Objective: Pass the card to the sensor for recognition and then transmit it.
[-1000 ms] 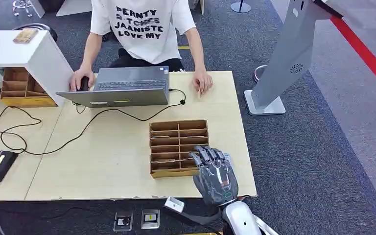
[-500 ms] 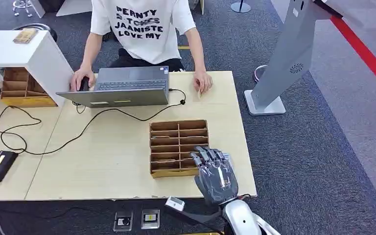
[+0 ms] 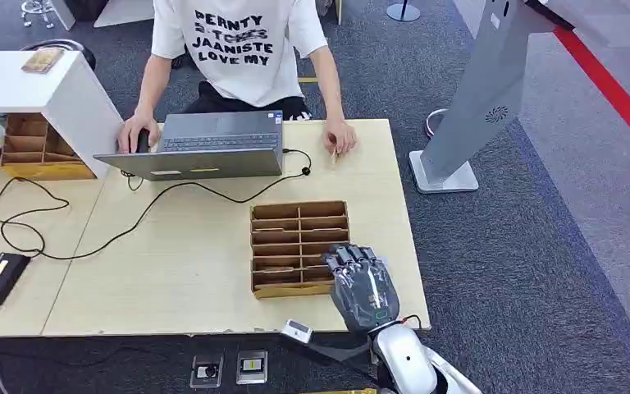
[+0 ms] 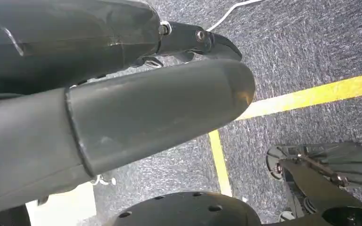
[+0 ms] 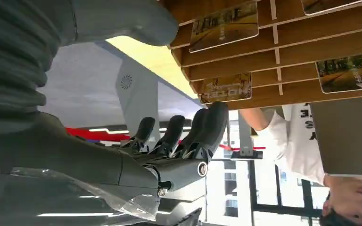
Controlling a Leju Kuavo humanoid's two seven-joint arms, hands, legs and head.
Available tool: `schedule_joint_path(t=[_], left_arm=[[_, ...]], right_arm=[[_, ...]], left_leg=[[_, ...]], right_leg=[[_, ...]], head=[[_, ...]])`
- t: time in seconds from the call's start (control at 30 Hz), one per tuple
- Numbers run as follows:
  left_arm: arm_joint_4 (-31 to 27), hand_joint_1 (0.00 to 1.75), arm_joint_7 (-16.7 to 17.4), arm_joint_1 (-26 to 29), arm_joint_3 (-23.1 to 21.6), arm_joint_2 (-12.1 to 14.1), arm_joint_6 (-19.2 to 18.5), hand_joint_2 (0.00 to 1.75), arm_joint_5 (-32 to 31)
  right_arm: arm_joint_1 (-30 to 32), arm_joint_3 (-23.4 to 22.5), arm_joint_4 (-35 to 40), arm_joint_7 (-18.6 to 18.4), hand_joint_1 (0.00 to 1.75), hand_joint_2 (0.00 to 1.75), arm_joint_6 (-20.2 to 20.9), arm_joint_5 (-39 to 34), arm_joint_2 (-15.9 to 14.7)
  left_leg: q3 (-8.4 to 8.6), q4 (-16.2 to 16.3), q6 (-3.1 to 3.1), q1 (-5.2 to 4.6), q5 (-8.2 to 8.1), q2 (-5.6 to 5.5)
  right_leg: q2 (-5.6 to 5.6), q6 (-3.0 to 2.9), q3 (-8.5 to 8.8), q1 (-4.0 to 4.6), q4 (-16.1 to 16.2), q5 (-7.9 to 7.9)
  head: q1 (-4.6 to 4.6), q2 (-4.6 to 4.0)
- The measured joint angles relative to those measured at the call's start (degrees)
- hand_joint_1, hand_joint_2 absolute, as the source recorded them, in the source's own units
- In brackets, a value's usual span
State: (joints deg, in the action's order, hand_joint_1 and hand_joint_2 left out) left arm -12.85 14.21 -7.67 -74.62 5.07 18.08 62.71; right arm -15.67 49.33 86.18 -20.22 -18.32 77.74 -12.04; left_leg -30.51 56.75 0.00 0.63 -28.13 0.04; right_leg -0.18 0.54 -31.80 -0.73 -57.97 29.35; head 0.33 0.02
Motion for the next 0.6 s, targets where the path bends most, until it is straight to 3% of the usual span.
schedule_joint_path(t=[0.2, 0.43, 0.6], left_arm=[[0.0, 0.0, 0.0, 0.0, 0.0, 0.0, 0.2, 0.0, 0.6], [0.0, 0.0, 0.0, 0.0, 0.0, 0.0, 0.4, 0.0, 1.1], [0.0, 0.0, 0.0, 0.0, 0.0, 0.0, 0.7, 0.0, 1.4]], right_arm=[[-2.0, 0.3, -2.1, 0.8, 0.44, 1.75, -0.2, -1.6, 0.1], [-4.3, 0.9, -5.0, 1.9, 0.58, 1.75, -0.6, -3.7, 0.9], [-6.1, 1.4, -7.6, 2.8, 0.58, 1.75, -1.6, -5.1, 1.9]], left_leg=[[-0.01, 0.0, 0.0, 0.0, 0.0, 0.0], [-0.02, 0.0, 0.0, 0.0, 0.0, 0.0], [-0.02, 0.0, 0.0, 0.0, 0.0, 0.0]], right_leg=[[-0.01, 0.0, 0.01, 0.0, 0.0, 0.0], [-0.02, 0.0, 0.01, 0.0, 0.0, 0.0], [-0.02, 0.0, 0.01, 0.0, 0.0, 0.0]], head=[[0.02, 0.0], [0.02, 0.02], [0.0, 0.0]])
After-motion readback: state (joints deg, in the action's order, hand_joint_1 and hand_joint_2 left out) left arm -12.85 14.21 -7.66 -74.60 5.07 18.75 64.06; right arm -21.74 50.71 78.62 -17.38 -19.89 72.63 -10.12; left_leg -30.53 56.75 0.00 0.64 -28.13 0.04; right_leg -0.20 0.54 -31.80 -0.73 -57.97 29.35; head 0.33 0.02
